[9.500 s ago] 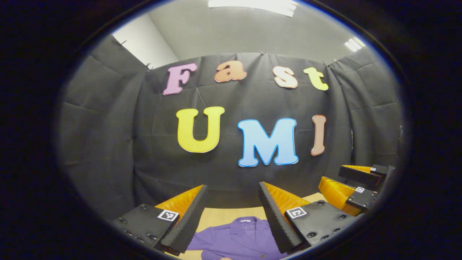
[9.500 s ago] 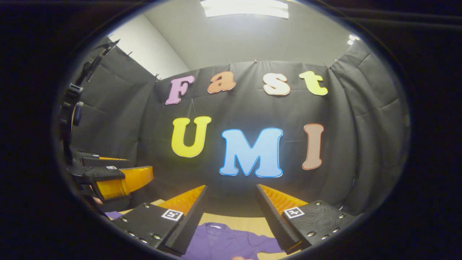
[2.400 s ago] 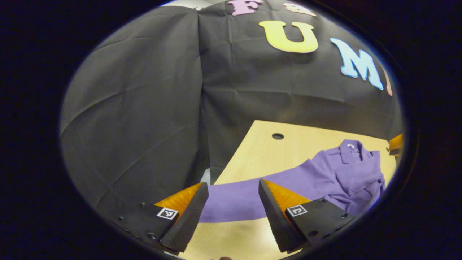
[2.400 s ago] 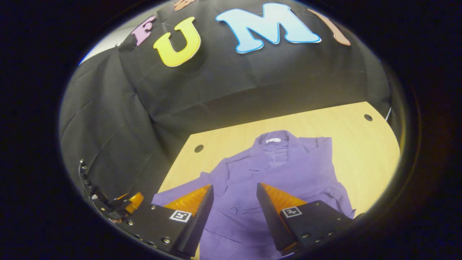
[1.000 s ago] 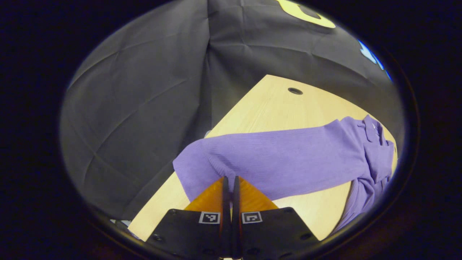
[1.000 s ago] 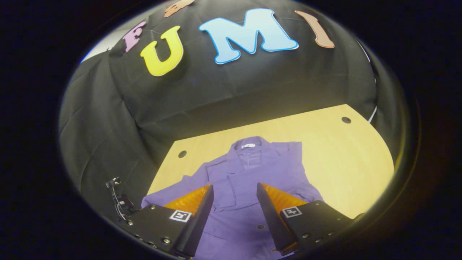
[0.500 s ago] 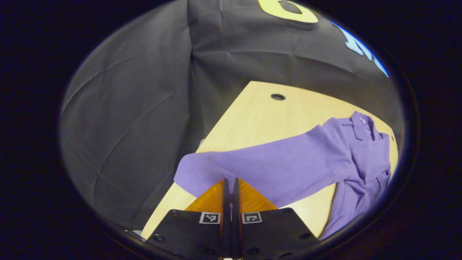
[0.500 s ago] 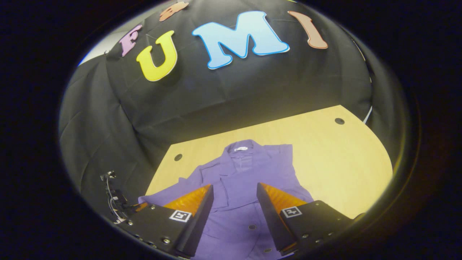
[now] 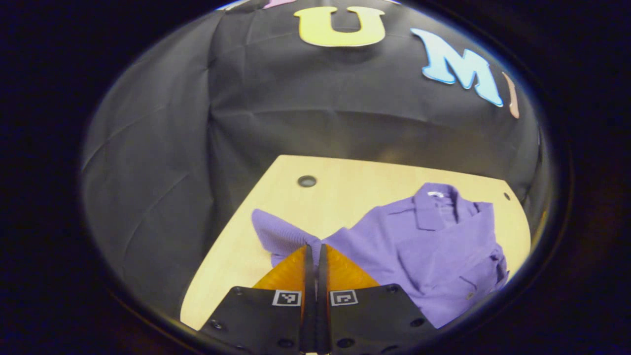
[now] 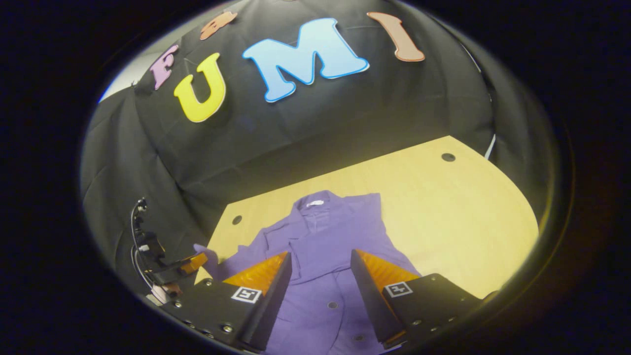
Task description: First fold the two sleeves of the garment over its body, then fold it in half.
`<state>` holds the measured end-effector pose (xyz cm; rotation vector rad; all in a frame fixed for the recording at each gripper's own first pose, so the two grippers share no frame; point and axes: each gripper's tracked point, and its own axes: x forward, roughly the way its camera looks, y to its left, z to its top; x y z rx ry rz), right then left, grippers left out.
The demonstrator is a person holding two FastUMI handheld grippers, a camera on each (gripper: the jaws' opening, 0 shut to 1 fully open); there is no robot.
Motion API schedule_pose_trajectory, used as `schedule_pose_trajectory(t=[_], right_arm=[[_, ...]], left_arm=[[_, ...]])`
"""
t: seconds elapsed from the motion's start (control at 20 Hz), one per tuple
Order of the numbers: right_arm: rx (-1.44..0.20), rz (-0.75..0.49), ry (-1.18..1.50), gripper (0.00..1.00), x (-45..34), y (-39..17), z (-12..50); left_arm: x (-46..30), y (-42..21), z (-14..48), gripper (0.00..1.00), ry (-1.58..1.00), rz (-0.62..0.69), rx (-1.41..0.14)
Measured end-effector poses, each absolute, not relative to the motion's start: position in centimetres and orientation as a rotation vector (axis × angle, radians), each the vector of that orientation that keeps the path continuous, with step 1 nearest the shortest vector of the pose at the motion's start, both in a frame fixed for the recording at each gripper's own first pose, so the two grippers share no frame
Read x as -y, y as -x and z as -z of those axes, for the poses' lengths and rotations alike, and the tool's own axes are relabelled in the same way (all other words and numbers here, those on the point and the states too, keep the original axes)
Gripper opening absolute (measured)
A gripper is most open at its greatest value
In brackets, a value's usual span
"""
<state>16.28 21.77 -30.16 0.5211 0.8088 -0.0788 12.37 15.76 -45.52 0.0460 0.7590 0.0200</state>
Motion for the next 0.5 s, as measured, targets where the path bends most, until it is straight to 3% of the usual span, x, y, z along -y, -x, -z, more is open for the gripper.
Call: schedule_pose_trajectory(t=[0.5], right_arm=[[-0.781, 0.251, -0.576, 0.76, -13.8, -11.3, 30.3]], left_arm=[[6.0, -15.5, 43.9, 0.07, -0.101, 0.303, -0.716]])
